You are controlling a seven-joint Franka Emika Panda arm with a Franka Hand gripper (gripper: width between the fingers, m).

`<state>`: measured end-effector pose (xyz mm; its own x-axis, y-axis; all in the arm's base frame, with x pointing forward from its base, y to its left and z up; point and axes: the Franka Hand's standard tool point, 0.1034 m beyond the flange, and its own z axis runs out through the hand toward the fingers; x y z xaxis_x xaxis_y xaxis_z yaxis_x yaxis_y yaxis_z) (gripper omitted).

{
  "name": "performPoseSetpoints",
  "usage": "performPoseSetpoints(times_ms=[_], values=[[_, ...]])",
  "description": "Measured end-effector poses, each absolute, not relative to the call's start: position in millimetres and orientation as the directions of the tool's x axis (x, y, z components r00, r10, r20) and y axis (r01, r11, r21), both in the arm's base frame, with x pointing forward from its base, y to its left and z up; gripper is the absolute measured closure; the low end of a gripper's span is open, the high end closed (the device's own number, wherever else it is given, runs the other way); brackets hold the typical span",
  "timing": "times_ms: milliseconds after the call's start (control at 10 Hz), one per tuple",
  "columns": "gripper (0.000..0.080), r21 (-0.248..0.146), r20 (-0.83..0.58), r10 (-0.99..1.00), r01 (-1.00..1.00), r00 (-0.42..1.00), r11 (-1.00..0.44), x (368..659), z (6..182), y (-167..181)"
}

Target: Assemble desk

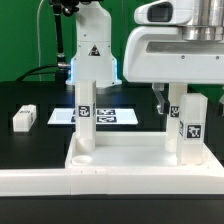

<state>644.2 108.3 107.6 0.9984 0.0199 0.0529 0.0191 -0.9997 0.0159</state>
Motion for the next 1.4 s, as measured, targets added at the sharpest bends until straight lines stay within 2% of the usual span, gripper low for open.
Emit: performPoseSetpoints(times_ms=[300,400,500,600,800,1000,1200,1400], values=[[0.0176,0.019,0.051,-0.007,-0.008,0.999,-1.0,644.1,106.1,104.8],[0.035,0.018,0.051,-0.018,-0.019,0.999,-1.0,644.0,105.8,104.4],[0.035,0.015,0.051,-0.072,-0.073,0.996,-0.997,643.9,105.7,104.6],[0.0511,0.011,0.052,-0.153,-0.154,0.987,-0.988,643.9,105.5,104.5],[0.0511,0.004,0.053,-0.281,-0.282,0.958,-0.96,643.8,105.3,104.6],[0.0511,-0.015,0.059,-0.514,-0.514,0.856,-0.858,644.4,105.0,106.3],[0.0511,-0.069,0.03,-0.768,-0.765,0.64,-0.641,645.8,104.6,104.1],[0.0511,-0.085,-0.007,-0.899,-0.896,0.438,-0.436,645.1,104.7,103.9]])
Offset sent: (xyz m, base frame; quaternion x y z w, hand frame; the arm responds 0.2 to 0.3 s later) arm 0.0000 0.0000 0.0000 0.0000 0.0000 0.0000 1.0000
